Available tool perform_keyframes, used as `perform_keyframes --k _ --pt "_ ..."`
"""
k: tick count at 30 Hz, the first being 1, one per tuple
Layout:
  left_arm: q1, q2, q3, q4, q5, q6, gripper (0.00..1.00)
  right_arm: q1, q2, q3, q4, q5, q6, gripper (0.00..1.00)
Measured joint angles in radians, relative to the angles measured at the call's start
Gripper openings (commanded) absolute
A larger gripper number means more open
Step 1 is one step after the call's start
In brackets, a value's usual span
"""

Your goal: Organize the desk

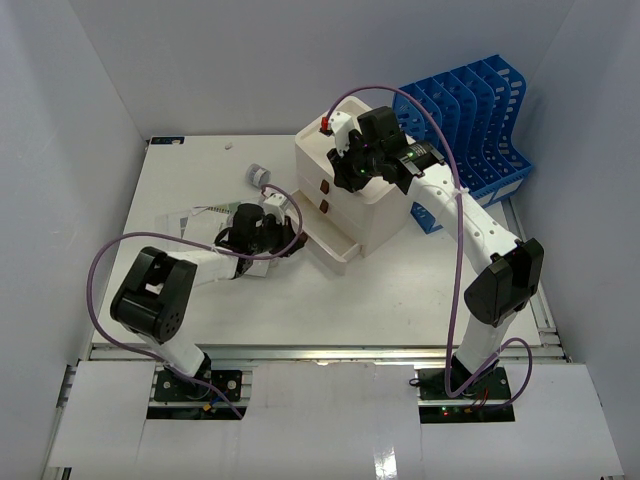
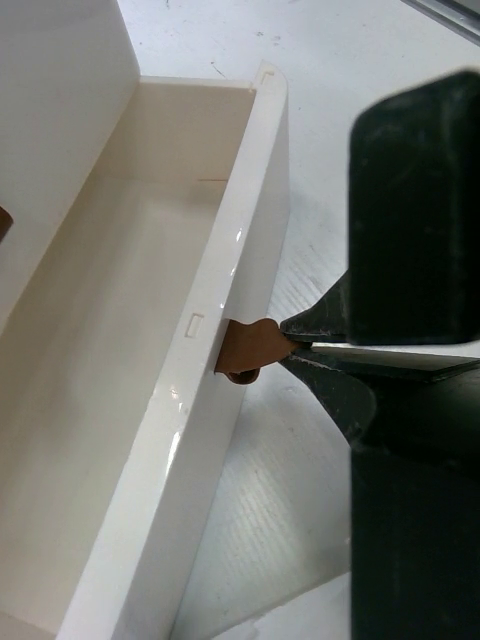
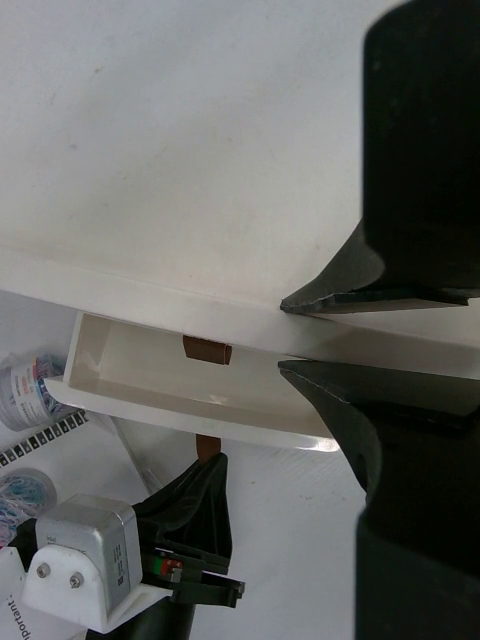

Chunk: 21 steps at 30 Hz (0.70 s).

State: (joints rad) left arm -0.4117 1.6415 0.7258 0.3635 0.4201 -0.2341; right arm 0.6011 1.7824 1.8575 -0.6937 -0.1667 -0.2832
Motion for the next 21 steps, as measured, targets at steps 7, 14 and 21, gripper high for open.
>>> perform_keyframes --k 7,14,21 --pt "0.015 -0.043 0.000 -0.075 -0.013 -0.019 0.00 -0.001 0.000 0.000 0.000 0.001 0.000 0.19" --pt "0.052 -0.104 -0.011 -0.152 -0.011 -0.037 0.37 -0.001 0.000 0.000 0.000 0.002 -0.001 0.45" --pt "0.078 -0.195 -0.016 -0.181 0.013 -0.065 0.81 -0.002 0.006 0.018 -0.025 -0.027 -0.041 0.89"
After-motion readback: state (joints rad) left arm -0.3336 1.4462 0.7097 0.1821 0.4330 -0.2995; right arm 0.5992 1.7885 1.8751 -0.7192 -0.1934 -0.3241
